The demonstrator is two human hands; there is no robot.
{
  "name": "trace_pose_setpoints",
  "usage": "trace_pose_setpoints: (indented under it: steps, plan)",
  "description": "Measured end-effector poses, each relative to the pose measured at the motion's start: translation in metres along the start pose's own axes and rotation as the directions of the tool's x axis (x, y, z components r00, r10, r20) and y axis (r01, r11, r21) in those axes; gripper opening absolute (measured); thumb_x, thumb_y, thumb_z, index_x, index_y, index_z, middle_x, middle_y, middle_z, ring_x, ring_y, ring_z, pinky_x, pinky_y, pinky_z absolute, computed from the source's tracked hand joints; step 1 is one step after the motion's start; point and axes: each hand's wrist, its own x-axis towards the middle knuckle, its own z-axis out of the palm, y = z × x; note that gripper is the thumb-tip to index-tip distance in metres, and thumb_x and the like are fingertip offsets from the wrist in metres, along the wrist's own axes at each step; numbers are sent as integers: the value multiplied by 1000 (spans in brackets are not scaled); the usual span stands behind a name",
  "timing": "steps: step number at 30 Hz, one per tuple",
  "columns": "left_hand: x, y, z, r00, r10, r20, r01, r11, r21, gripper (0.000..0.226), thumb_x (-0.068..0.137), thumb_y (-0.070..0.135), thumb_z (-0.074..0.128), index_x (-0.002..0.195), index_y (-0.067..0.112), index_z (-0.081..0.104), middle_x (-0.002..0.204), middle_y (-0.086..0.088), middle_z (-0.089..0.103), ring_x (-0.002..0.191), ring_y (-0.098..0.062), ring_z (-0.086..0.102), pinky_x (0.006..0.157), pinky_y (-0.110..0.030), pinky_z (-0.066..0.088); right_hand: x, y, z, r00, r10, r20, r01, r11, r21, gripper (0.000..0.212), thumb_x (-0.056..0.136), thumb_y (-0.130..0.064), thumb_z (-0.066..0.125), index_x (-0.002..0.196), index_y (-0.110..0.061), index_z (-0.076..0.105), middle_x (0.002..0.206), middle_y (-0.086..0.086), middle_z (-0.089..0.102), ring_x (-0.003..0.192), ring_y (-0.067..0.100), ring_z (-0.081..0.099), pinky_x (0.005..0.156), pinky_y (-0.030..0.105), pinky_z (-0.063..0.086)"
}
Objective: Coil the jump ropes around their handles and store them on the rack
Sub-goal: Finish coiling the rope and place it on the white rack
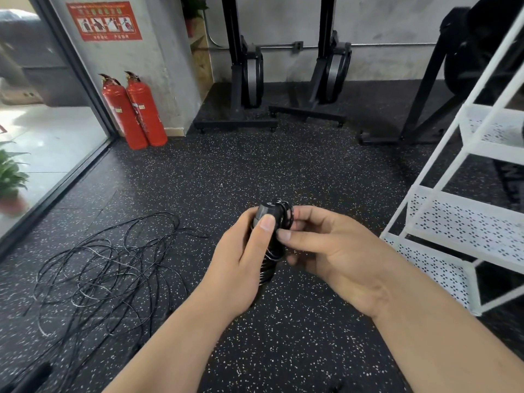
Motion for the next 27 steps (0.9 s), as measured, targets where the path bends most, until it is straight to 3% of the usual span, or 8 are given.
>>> trace_pose_setpoints:
  steps: [5, 7, 10, 13, 18, 23, 27]
  plan:
    - [0, -1, 3, 1000, -13, -5, 13, 1000, -5, 40, 105, 58, 42, 121, 31, 68, 108, 8, 79, 94, -12, 75, 80, -34, 58, -1, -2, 0, 1000, -7, -7, 7, 1000, -21, 31, 85, 2, 81, 115, -3, 78, 91, 6, 67, 81, 21, 66, 69, 31, 57]
    - [0, -3, 3, 999, 23, -30, -21, 997, 68, 38, 107, 59, 41, 121, 33, 65, 108, 17, 76, 97, -6, 72, 83, -27, 55, -3, 2, 1, 997, -33, -68, 30, 999, -40, 28, 84, 1, 82, 112, -6, 80, 91, 6, 71, 81, 22, 69, 78, 36, 62]
    - [-1, -5, 5, 993, 68, -95, -54, 989, 139, 44, 106, 61, 39, 128, 30, 61, 107, 29, 71, 94, 2, 68, 75, -12, 47, -3, 11, 6, 985, -51, -162, 53, 999, 5, 35, 78, -4, 87, 111, -13, 81, 96, 6, 75, 87, 22, 72, 93, 43, 63]
    - [-1, -6, 7, 985, 102, -139, -76, 981, 181, 49, 107, 61, 38, 137, 28, 58, 108, 30, 70, 95, 3, 68, 73, -10, 46, -2, 12, 8, 986, 32, -164, -13, 993, 117, 47, 72, -10, 89, 117, -7, 77, 98, 9, 77, 79, 19, 70, 81, 33, 63]
    - [1, -4, 4, 978, 133, -159, -93, 967, 239, 52, 103, 59, 38, 139, 26, 57, 110, 33, 68, 96, 3, 67, 74, -10, 45, -4, 2, 6, 987, 144, -66, -137, 985, 107, 40, 75, -14, 85, 112, 0, 78, 84, 5, 75, 68, 10, 64, 59, 21, 57]
    - [1, -4, 2, 976, 141, -168, -102, 971, 218, 49, 105, 56, 39, 136, 24, 59, 108, 30, 69, 93, 0, 67, 73, -11, 45, -4, 3, 10, 970, 237, 51, -242, 949, 200, 31, 83, -17, 85, 110, -4, 80, 80, 3, 68, 65, 8, 57, 54, 18, 53]
    - [1, -4, 0, 973, 155, -173, -117, 970, 213, 49, 105, 56, 40, 136, 24, 58, 108, 31, 69, 94, 1, 67, 76, -10, 46, -7, 8, 17, 973, 211, 93, -230, 922, 313, 24, 85, -16, 83, 107, -6, 81, 81, 2, 67, 64, 6, 56, 56, 16, 55]
